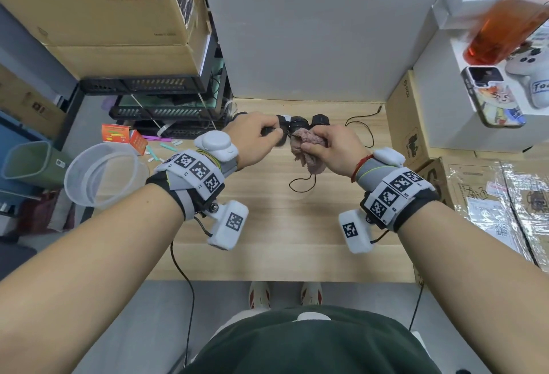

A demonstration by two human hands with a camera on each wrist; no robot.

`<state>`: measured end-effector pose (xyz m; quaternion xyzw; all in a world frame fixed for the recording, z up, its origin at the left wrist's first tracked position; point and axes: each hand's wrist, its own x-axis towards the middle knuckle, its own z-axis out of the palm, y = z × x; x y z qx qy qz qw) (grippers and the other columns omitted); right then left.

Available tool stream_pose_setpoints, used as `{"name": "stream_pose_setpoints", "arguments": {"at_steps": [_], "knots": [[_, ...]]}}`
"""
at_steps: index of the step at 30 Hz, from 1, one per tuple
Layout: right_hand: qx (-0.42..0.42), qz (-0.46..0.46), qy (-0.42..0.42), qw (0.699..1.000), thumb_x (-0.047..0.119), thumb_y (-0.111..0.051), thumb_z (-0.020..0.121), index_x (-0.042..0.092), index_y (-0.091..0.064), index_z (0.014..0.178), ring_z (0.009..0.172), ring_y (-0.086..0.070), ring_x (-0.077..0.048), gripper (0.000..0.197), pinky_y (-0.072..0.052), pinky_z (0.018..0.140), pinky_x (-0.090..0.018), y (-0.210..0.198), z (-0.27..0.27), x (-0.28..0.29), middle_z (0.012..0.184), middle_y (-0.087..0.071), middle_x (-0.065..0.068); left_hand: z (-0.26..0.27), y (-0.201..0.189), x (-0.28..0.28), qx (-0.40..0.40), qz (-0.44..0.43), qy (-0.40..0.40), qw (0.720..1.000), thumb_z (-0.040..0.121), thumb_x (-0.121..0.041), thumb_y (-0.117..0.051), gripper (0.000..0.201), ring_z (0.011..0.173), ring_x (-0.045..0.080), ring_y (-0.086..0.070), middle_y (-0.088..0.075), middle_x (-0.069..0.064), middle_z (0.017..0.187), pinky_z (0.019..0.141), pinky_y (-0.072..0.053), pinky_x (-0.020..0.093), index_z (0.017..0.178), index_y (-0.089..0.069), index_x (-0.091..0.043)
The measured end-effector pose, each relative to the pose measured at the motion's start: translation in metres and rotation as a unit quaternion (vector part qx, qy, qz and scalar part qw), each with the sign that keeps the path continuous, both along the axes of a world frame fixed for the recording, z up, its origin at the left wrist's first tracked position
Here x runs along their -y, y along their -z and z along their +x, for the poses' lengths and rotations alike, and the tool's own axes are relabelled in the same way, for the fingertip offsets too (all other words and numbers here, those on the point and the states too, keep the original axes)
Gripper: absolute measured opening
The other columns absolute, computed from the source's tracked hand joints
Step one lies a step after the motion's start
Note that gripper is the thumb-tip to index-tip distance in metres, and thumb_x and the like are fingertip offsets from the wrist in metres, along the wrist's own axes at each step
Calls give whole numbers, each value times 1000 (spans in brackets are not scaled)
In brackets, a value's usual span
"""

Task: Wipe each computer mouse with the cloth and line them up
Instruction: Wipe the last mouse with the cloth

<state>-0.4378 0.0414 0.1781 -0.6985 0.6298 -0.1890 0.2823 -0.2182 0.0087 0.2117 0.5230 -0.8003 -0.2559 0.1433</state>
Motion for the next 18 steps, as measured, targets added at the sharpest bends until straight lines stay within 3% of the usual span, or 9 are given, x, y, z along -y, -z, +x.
{"name": "stream_pose_setpoints", "arguments": {"at_steps": [3, 5, 8, 11, 14, 16, 18], "knots": [[3, 13, 29, 1000, 27, -68, 91, 14, -63, 75, 72, -56, -25, 21, -43, 66, -35, 10, -17, -2, 68, -62, -1, 11, -2, 7, -22, 2, -45, 999, 90, -32, -54, 22, 74, 18, -57, -61, -9, 70, 74, -48, 33, 70, -59, -25], [-2, 30, 57, 998, 28, -68, 91, 18, -64, 75, 73, -56, -24, 19, -39, 64, -32, 16, -31, -5, 66, -61, 2, 20, -2, 14, -26, -2, -77, 997, 91, -32, -54, 25, 72, 18, -55, -59, -11, 66, 72, -46, 32, 66, -57, -28], [-6, 57, 98, 993, 29, -66, 93, 18, -71, 90, 76, -60, -18, 12, -36, 64, -24, 20, -51, -16, 74, -66, 0, 38, -3, 24, -25, -2, -131, 991, 94, -30, -54, 26, 71, 21, -54, -59, -8, 66, 62, -39, 28, 68, -58, -26], [-32, 84, 181, 979, 30, -64, 95, 20, -69, 91, 82, -62, -25, 12, -37, 64, -24, 31, -75, -25, 78, -65, -4, 57, -4, 33, -17, -3, -184, 983, 94, -27, -53, 27, 72, 22, -51, -56, -7, 64, 62, -33, 30, 69, -57, -21], [-30, 100, 289, 952, 33, -59, 97, 7, -70, 101, 98, -65, -35, 29, -39, 75, -29, 35, -88, -30, 93, -68, -17, 69, 0, 37, -9, 20, -219, 976, 95, -25, -52, 27, 74, 25, -50, -56, 0, 68, 67, -35, 30, 70, -56, -16], [-17, 112, 293, 949, 27, -56, 99, -3, -67, 103, 100, -62, -35, 32, -38, 76, -29, 31, -85, -30, 101, -67, -22, 67, 4, 34, -3, 47, -215, 975, 95, -25, -52, 28, 76, 25, -52, -57, 0, 69, 67, -36, 30, 67, -54, -18], [10, 108, 263, 959, 27, -55, 100, -4, -66, 103, 94, -61, -32, 33, -38, 74, -26, 26, -71, -26, 97, -66, -20, 55, 9, 28, 6, 70, -197, 978, 94, -28, -53, 26, 79, 24, -55, -61, -1, 74, 64, -36, 29, 69, -56, -20]]}}
